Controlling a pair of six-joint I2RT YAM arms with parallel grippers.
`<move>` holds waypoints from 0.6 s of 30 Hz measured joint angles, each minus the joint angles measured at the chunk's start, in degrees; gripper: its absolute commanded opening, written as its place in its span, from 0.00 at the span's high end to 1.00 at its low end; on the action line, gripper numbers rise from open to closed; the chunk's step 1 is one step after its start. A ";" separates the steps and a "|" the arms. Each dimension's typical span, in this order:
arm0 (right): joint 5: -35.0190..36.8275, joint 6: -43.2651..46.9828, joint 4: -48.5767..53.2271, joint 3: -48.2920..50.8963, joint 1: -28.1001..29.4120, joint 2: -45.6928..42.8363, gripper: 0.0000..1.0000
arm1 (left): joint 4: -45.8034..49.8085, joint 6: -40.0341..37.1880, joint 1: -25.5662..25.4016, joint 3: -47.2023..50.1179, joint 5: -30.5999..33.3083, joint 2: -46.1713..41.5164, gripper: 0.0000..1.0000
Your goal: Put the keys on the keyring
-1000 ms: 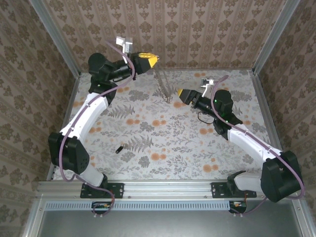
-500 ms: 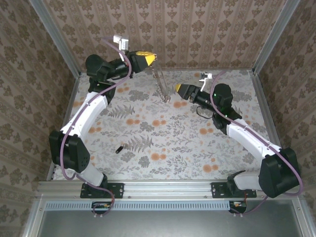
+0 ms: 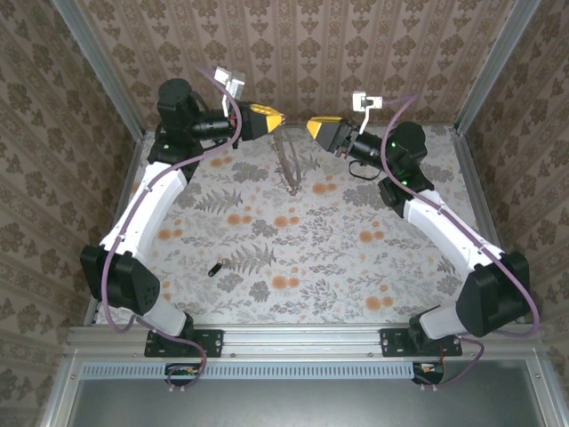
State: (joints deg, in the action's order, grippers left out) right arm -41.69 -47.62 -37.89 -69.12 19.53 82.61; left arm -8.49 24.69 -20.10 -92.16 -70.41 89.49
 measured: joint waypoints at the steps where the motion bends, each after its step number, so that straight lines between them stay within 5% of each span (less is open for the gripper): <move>1: -0.83 -0.63 -0.94 -0.57 0.00 0.87 0.66 | 1.42 -1.09 -0.02 -0.46 -0.48 0.00 1.00; 18: -6.82 -6.64 -9.40 -3.93 3.37 6.01 0.68 | 13.27 -10.16 -0.07 -2.16 -2.51 0.02 1.00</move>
State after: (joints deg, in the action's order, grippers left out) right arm -48.51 -54.26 -47.29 -73.06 22.90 88.62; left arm 4.78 14.52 -20.16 -94.32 -72.93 89.52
